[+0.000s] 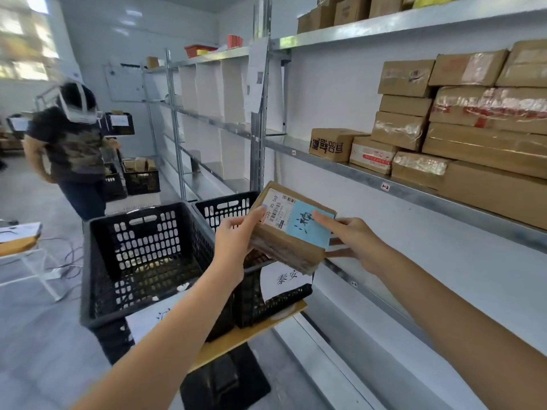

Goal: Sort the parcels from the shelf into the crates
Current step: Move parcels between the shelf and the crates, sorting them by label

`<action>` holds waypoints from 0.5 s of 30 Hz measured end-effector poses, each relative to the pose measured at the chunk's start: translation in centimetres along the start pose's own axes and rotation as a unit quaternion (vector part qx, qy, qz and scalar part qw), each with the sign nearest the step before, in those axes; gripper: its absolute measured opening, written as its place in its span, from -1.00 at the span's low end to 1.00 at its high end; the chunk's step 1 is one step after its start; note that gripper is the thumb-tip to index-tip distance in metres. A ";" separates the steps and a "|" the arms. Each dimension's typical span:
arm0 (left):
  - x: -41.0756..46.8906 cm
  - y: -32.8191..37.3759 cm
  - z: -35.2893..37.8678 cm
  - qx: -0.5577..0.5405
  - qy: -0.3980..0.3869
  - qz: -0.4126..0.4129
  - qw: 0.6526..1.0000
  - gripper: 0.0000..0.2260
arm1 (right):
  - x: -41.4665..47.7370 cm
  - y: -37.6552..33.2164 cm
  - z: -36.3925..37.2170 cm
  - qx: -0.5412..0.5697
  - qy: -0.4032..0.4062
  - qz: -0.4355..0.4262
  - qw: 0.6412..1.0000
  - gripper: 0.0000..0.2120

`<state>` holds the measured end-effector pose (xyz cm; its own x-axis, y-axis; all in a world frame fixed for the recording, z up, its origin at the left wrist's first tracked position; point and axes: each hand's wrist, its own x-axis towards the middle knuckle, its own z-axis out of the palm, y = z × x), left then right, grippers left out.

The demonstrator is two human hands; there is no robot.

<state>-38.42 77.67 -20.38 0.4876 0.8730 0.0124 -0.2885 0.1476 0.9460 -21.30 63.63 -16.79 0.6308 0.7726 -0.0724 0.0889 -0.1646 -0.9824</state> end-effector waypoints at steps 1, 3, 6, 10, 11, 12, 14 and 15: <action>0.7 0.2 -0.4 0.002 0.001 0.000 1.000 -0.62 | 0.7 -0.2 0.1 -0.011 -0.024 0.001 1.000 -0.50; 2.0 0.7 -1.0 0.010 -0.001 0.000 1.000 -0.67 | 2.0 -0.6 0.1 -0.023 -0.079 0.006 0.997 -0.43; 4.0 1.4 -1.4 0.000 -0.029 -0.004 1.000 -0.70 | 4.3 -0.7 -0.3 -0.011 -0.162 0.019 0.987 -0.48; 7.0 1.9 -1.5 0.006 -0.044 0.007 0.999 -0.67 | 8.0 0.3 0.0 -0.014 -0.232 0.019 0.972 -0.54; 7.9 1.9 -1.5 0.011 -0.042 0.009 0.999 -0.66 | 9.1 0.7 0.3 -0.009 -0.241 0.020 0.970 -0.55; 8.7 1.8 -1.5 0.015 -0.036 0.010 0.999 -0.65 | 10.2 1.0 0.6 -0.003 -0.245 0.020 0.969 -0.53; 10.5 1.4 -1.4 0.024 -0.025 0.013 0.999 -0.64 | 12.8 1.6 1.4 0.008 -0.250 0.016 0.968 -0.48; 11.6 1.2 -1.4 0.028 -0.019 0.015 0.999 -0.65 | 14.1 2.0 1.8 0.014 -0.254 0.014 0.967 -0.45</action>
<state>-34.29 88.61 -19.55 0.5102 0.8585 0.0518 -0.2569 0.0947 0.9618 -13.57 75.32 -20.04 0.1722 0.9706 -0.1680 0.0507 -0.1791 -0.9825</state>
